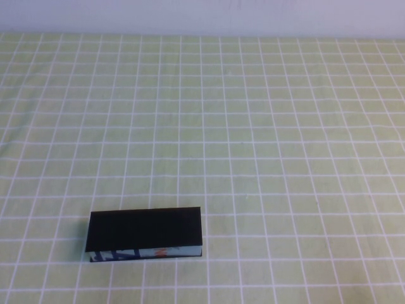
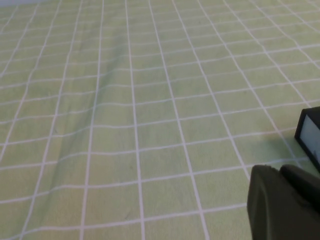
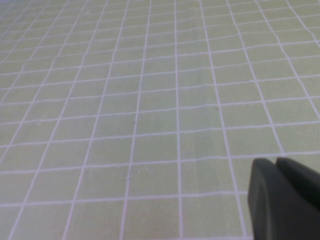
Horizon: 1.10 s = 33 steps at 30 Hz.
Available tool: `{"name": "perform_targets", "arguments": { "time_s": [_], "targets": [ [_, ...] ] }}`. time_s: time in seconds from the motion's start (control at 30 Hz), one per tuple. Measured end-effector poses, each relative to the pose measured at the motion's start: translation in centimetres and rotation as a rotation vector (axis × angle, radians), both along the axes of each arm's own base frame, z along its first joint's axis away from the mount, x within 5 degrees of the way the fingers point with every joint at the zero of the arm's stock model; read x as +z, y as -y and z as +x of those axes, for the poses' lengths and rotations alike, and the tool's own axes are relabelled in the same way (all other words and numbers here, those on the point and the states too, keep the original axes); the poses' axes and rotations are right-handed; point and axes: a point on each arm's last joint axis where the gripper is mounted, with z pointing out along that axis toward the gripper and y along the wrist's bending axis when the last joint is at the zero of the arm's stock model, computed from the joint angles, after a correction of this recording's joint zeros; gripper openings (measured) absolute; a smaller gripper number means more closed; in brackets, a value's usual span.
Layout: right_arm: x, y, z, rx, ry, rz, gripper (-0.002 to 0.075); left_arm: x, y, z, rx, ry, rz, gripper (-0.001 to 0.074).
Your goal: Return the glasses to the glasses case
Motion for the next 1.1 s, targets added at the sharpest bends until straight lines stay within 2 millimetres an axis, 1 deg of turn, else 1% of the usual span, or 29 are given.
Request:
{"name": "perform_targets", "arguments": {
  "time_s": [1.1],
  "targets": [
    [0.0, 0.0, 0.0, 0.0, 0.0, 0.002, -0.0011, -0.16, 0.01, -0.05, -0.001, -0.018, 0.001, -0.0002]
  ]
}}
